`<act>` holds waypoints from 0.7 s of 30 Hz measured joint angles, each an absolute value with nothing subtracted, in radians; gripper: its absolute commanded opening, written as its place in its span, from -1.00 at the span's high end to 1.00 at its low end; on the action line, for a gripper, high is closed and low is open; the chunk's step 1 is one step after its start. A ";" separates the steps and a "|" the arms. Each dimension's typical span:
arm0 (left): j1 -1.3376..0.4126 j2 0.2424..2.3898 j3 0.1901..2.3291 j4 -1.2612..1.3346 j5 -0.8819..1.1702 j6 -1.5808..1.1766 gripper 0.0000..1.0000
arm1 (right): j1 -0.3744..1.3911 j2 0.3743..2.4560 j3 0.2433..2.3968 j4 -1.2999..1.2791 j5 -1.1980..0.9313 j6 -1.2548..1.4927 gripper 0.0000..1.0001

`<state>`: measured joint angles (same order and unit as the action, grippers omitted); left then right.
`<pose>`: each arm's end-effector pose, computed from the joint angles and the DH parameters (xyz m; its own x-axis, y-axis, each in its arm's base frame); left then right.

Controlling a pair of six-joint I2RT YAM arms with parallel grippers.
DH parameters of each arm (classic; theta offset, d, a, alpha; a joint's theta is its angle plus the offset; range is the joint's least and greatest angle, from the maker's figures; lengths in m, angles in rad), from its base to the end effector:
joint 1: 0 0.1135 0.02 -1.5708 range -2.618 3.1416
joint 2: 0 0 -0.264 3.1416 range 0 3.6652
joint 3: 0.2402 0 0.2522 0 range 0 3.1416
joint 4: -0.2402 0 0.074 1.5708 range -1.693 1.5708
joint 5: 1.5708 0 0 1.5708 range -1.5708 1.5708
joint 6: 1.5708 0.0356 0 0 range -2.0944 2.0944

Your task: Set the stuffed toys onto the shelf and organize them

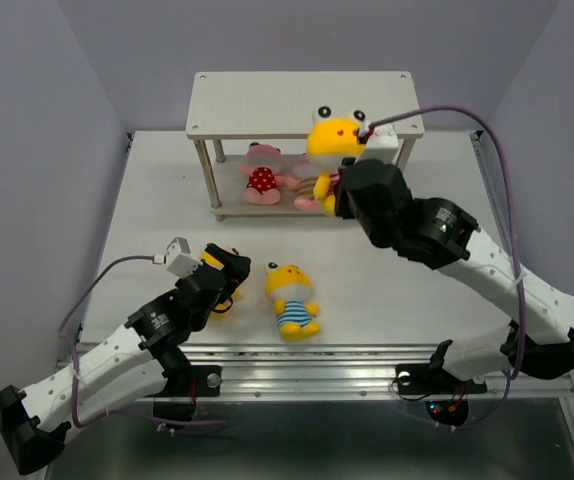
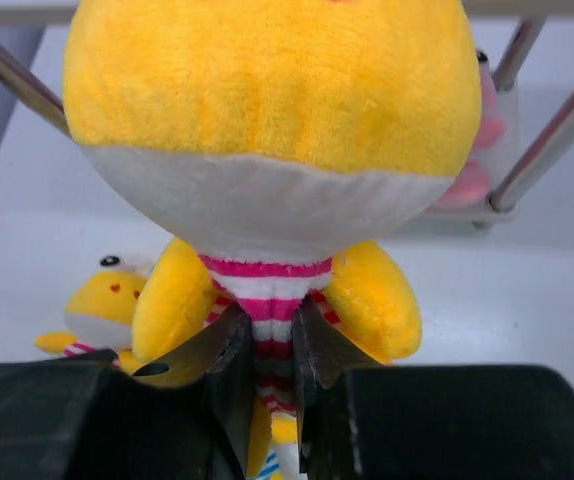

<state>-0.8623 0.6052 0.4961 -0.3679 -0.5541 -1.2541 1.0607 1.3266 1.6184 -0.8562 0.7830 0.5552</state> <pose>0.1089 -0.0983 0.2488 -0.4176 -0.7545 -0.5062 -0.1775 0.6142 -0.7690 0.1476 0.2123 0.4445 -0.3946 0.0599 -0.9169 -0.1407 0.9822 0.1247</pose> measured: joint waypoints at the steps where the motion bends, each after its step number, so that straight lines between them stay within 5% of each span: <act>1: -0.862 0.606 0.497 -0.368 -0.554 -1.253 -0.98 | 1.038 1.351 1.684 -0.842 0.787 0.518 0.56; 8: -0.862 0.614 0.511 -0.370 -0.554 -1.238 -0.98 | 0.600 1.625 2.113 -0.808 0.606 0.241 0.56; 16: -0.862 0.611 0.526 -0.386 -0.559 -1.237 -0.98 | 0.527 1.792 2.292 -0.830 0.479 0.110 0.45; 21: -0.862 0.611 0.526 -0.395 -0.562 -1.238 -0.98 | 0.459 1.806 2.305 -0.822 0.396 0.112 0.06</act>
